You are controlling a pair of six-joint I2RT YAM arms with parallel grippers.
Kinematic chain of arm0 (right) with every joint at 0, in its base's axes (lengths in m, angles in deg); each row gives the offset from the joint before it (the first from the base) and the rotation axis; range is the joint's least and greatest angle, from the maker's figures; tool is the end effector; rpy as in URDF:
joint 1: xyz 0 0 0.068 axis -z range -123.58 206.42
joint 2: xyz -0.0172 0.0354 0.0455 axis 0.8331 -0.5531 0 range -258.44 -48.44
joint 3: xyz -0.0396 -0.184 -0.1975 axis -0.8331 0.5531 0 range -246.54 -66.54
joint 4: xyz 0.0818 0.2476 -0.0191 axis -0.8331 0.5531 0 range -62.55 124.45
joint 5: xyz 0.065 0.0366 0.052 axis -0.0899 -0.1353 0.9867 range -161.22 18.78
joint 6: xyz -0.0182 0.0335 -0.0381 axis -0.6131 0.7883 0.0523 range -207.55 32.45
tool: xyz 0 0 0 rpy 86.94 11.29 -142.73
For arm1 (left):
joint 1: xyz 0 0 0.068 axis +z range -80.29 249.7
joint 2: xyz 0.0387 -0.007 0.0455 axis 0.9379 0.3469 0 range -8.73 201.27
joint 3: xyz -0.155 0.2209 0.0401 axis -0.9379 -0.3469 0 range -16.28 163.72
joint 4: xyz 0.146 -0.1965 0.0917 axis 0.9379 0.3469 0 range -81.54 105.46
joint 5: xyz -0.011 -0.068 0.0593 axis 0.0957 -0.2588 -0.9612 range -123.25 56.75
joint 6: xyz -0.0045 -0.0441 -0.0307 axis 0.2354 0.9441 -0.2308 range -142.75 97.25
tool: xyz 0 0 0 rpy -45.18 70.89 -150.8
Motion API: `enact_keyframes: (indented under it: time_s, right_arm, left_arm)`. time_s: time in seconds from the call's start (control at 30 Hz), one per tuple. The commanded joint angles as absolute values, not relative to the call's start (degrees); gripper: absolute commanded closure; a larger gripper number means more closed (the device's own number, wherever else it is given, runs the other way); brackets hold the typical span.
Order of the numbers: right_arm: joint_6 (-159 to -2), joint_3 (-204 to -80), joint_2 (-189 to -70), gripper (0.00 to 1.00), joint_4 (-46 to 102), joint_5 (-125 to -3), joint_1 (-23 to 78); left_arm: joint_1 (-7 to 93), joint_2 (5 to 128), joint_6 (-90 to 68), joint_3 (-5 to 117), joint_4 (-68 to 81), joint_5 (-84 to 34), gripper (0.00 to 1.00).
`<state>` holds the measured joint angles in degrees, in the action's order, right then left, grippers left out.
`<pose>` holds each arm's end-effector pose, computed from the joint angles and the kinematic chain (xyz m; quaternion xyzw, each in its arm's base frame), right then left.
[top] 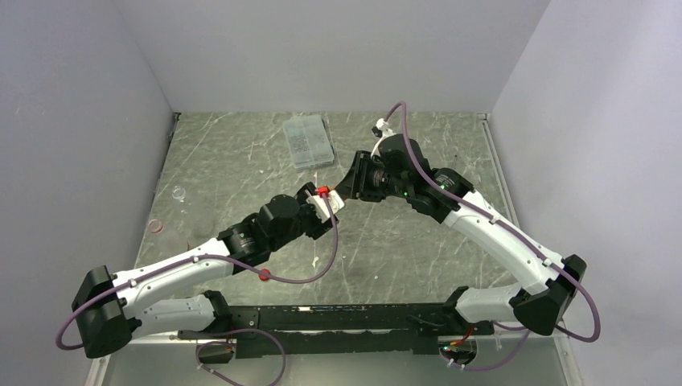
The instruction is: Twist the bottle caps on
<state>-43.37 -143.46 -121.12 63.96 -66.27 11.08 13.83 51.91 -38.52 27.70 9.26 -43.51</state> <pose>0.1903 0.1970 0.3851 -0.0297 0.8747 0.3665 0.3159 0.1435 -0.2005 0.2982 0.4270 0.6821 -0.1343 0.5783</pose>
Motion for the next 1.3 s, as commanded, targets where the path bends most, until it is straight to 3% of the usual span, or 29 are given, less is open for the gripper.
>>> enact_keyframes:
  time_s: [0.0,0.13,0.43,0.63,0.93,1.17,1.27]
  right_arm:
    - [-38.4,-145.4,-123.6,0.75,64.4,-61.6,8.3]
    - [-38.7,-146.8,-124.1,0.67,64.9,-62.8,8.3]
    - [-41.4,-150.8,-121.7,0.18,66.0,-66.6,8.3]
    - [-46.0,-151.5,-117.5,0.01,66.1,-68.9,8.3]
    - [-59.9,-148.7,-109.7,0.01,64.5,-65.0,8.3]
    - [-73.9,-149.6,-107.7,0.22,70.3,-53.2,7.6]
    - [-77.4,-149.3,-107.4,0.25,72.0,-50.0,6.2]
  left_arm:
    - [10.7,52.0,-41.9,29.3,-14.0,-40.5,1.0]
    - [10.7,51.7,-41.1,27.3,-14.4,-39.8,1.0]
    - [10.7,50.7,-36.5,23.9,-10.5,-37.6,1.0]
    - [13.4,49.8,-30.0,22.7,-7.6,-28.9,1.0]
    - [20.8,49.3,-20.3,22.2,-5.2,-2.1,1.0]
    - [24.4,48.5,-14.8,22.1,-6.0,15.2,1.0]
    - [24.7,49.2,-13.5,22.7,-5.9,19.6,1.0]
